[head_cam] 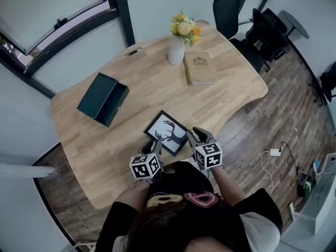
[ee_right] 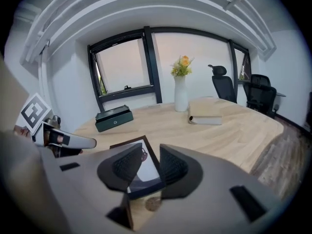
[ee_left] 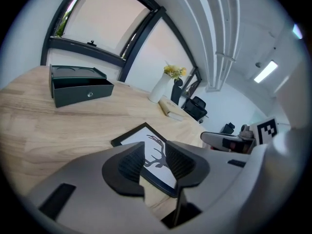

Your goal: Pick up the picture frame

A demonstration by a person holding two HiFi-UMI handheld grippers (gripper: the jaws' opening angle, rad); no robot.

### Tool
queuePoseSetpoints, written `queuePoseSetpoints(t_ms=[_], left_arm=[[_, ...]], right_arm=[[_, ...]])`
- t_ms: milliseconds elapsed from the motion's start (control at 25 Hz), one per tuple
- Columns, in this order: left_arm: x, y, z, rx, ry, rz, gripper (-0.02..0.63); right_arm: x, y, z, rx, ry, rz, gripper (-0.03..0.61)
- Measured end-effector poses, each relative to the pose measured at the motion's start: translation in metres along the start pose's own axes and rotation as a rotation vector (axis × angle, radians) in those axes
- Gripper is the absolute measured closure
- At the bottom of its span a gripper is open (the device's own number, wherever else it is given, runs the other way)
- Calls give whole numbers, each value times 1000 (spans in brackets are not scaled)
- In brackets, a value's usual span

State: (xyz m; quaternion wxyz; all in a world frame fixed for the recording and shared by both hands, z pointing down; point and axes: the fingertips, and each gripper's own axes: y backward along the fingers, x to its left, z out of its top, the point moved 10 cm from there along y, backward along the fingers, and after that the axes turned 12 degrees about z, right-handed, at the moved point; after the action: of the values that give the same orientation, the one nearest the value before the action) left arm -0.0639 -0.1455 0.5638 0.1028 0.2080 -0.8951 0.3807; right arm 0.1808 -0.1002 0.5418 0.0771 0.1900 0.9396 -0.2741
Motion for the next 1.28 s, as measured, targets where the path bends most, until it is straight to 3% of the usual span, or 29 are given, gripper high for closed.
queuePoseSetpoints(t_ms=[280,640,880,1280], left_arm=[[-3,-17,-4,47,104,130,400],[-6,-30,-15,112,219,284,370],[-9,-40,-29,160,307,319,370],[-14,-53,-44,238,392,385,358]], right_arm=[[-33,-36,15,98,98,76,426],[-49,-79,18,250,177,251,420],[-54,-98,0,365,213,307,420],[-59,-111,-12,445,208,323,382]])
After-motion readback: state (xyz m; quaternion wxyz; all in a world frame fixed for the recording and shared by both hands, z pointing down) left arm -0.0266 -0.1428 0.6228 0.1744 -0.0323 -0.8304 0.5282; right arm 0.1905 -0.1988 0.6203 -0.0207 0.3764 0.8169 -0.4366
